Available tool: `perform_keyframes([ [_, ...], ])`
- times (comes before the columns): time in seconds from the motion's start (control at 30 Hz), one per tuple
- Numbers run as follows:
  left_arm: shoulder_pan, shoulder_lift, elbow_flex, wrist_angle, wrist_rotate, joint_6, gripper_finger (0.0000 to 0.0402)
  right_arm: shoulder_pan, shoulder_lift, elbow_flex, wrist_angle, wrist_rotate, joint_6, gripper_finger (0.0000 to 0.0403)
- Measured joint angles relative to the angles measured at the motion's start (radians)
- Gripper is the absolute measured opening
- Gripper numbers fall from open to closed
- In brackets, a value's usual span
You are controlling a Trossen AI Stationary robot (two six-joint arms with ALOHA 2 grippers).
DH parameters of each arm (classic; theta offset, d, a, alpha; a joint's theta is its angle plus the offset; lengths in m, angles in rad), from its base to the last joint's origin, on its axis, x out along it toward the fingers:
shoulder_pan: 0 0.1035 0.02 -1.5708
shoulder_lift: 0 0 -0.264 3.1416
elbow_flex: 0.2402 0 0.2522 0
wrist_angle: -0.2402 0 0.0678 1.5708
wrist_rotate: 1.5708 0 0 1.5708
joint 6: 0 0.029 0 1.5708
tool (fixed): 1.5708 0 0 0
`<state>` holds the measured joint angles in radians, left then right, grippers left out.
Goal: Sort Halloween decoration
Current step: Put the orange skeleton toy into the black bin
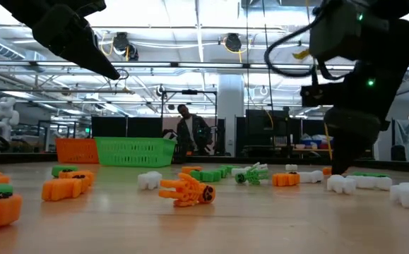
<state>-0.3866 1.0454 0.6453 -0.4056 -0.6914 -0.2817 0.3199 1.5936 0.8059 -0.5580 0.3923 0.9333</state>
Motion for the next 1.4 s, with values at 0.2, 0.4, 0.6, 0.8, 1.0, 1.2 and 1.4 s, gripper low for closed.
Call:
perform_keyframes([
  [0.2, 0.0, 0.0, 0.0, 0.004, 0.0, 0.0, 0.0121, 0.003, -0.03, 0.002, 0.122, 0.051, -0.09, 0.0005],
  [0.4, 0.0, 0.0, 0.0, 0.005, 0.0, -0.001, 0.0121, 0.003, -0.032, 0.002, 0.259, 0.055, -0.2, 0.0005],
  [0.6, 0.0, 0.0, 0.0, 0.008, 0.0, -0.001, 0.0121, 0.003, -0.032, 0.003, 0.405, 0.118, -0.339, 0.0004],
  [0.8, 0.0, 0.0, 0.0, 0.01, 0.0, -0.001, 0.0121, -0.003, -0.032, 0.003, 0.607, 0.156, -0.506, 0.0004],
  [1.0, 0.0, 0.0, 0.0, 0.016, 0.007, 0.0, 0.0121, -0.018, -0.037, 0.003, 0.774, 0.135, -0.662, 0.0004],
  [1.2, 0.0, 0.0, 0.0, 0.036, 0.008, 0.005, 0.0121, -0.04, -0.099, 0.003, 0.815, 0.103, -0.748, 0.0004],
  [1.4, 0.0, 0.0, 0.0, 0.036, 0.008, 0.007, 0.0121, -0.058, -0.183, 0.003, 0.869, 0.101, -0.855, 0.0004],
])
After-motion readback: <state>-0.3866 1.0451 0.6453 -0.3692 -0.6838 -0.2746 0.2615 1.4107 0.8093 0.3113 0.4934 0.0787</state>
